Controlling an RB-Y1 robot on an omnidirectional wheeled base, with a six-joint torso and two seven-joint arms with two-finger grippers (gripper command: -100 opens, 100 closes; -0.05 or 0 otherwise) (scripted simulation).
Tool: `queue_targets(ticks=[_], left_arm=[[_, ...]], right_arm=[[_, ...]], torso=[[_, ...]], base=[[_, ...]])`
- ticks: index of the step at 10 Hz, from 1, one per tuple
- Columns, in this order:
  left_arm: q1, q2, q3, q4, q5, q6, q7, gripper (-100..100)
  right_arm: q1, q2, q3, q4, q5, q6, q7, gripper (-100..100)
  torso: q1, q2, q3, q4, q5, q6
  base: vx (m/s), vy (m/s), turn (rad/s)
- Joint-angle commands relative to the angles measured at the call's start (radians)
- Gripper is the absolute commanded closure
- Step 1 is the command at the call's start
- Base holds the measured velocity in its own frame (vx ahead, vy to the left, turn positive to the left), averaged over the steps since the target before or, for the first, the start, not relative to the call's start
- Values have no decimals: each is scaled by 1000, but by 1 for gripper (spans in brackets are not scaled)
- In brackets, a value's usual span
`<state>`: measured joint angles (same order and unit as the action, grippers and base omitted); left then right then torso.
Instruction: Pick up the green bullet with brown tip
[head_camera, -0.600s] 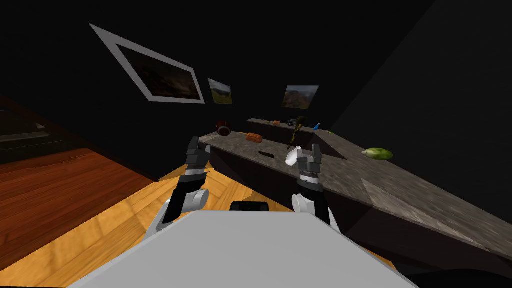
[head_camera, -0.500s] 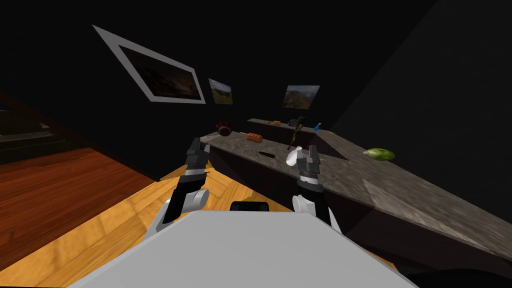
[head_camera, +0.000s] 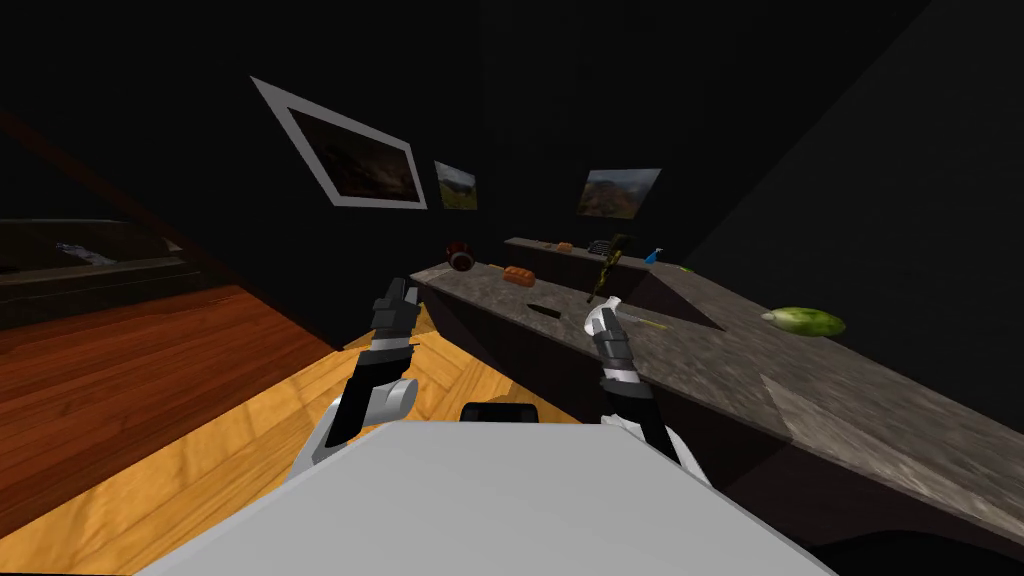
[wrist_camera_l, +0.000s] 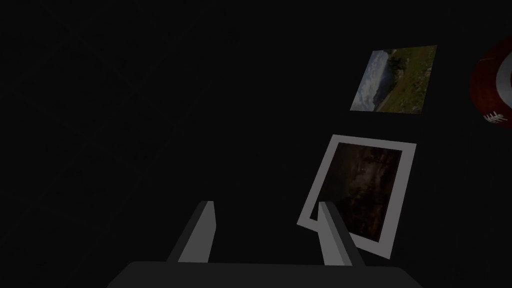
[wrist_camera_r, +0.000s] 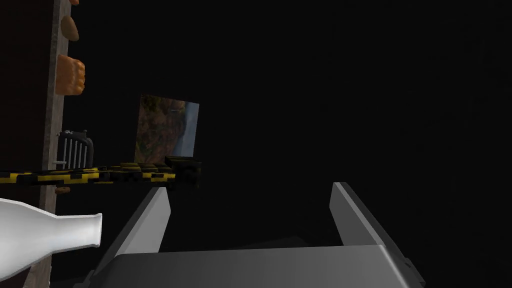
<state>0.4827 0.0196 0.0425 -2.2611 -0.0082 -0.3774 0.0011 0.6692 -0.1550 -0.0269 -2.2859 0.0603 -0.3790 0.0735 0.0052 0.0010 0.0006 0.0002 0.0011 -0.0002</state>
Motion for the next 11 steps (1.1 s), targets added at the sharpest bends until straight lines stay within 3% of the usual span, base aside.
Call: queue_targets(ticks=[1,4,11], left_arm=[[0,0,0,0,0,0,0,0],[0,0,0,0,0,0,0,0],[0,0,0,0,0,0,0,0]], right_arm=[[35,-7,11,4,13,15,23,-100],[154,-81,7,35,46,92,95,-100],[346,-149,4,70,84,181,178,-100]], torso=[[0,0,0,0,0,0],[0,0,0,0,0,0],[-1,1,1,0,0,0]], base=[[-4,66,49],[-15,83,180],[-17,73,105]])
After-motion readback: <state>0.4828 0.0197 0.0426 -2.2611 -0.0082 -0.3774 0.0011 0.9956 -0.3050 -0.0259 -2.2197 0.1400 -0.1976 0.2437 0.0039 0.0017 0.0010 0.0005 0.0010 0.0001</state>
